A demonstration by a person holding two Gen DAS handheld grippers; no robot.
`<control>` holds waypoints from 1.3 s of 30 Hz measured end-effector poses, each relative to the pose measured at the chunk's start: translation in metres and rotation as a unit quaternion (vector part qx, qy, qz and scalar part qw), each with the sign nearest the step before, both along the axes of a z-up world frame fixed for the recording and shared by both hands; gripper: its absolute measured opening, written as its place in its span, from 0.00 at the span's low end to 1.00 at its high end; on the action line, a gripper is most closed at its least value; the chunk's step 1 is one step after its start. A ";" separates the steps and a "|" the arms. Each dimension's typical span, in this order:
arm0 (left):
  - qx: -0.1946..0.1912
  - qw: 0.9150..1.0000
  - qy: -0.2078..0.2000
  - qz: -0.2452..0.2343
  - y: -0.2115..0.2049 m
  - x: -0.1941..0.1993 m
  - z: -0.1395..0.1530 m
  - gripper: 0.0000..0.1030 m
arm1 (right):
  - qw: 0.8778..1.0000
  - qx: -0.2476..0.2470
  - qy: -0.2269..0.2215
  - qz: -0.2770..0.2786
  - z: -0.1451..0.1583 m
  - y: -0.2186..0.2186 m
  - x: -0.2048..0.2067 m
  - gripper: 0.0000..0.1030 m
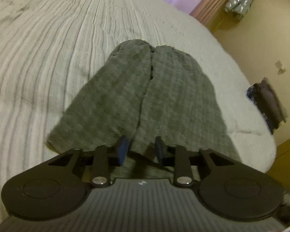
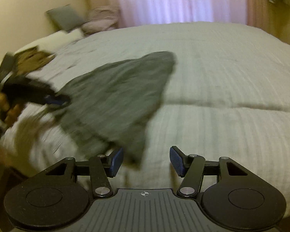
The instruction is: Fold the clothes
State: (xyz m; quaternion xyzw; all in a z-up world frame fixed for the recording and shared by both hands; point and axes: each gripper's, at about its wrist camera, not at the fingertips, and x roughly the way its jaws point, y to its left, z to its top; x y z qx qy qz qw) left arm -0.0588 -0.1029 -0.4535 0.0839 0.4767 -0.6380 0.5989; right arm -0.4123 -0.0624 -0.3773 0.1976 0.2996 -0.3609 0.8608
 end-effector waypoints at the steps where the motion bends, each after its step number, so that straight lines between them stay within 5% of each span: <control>1: -0.006 1.000 0.004 -0.001 0.000 0.001 0.001 0.06 | 1.000 -0.017 0.010 0.002 -0.003 0.003 0.006 0.56; 4: -0.026 1.000 0.012 -0.003 0.001 0.003 0.007 0.02 | 0.999 -0.036 0.031 -0.002 -0.009 -0.001 0.018 0.03; 11: -0.122 0.992 -0.002 0.030 0.034 0.038 0.049 0.01 | 0.991 -0.130 0.012 0.042 0.025 0.015 0.026 0.03; 14: -0.100 0.994 -0.015 0.036 0.041 0.045 0.041 0.02 | 0.987 -0.134 0.023 0.089 0.025 0.026 0.038 0.03; 19: -0.055 0.997 -0.035 0.043 0.052 0.054 0.023 0.02 | 0.986 -0.035 0.110 0.119 -0.015 0.016 0.059 0.04; 21: -0.038 0.997 -0.043 0.046 0.057 0.058 0.015 0.04 | 0.988 -0.025 0.097 0.117 -0.009 0.010 0.045 0.25; 22: -0.029 0.997 -0.047 0.048 0.059 0.060 0.012 0.04 | 0.991 -0.019 0.085 0.106 -0.004 0.004 0.037 0.55; 23: -0.032 0.997 -0.048 0.049 0.057 0.062 0.015 0.04 | 0.994 -0.016 0.065 0.081 0.002 -0.005 0.024 0.67; 30: -0.071 0.995 -0.067 -0.002 -0.028 0.071 0.050 0.13 | 0.996 0.047 -0.037 -0.067 0.011 -0.103 -0.021 0.67; 34: -0.060 0.996 -0.052 -0.035 -0.097 0.076 0.050 0.16 | 0.980 0.128 -0.117 -0.102 0.002 -0.191 -0.011 0.67; 39: -0.032 0.997 -0.036 -0.067 -0.177 0.070 0.036 0.18 | 0.959 0.215 -0.160 -0.095 -0.020 -0.297 0.029 0.57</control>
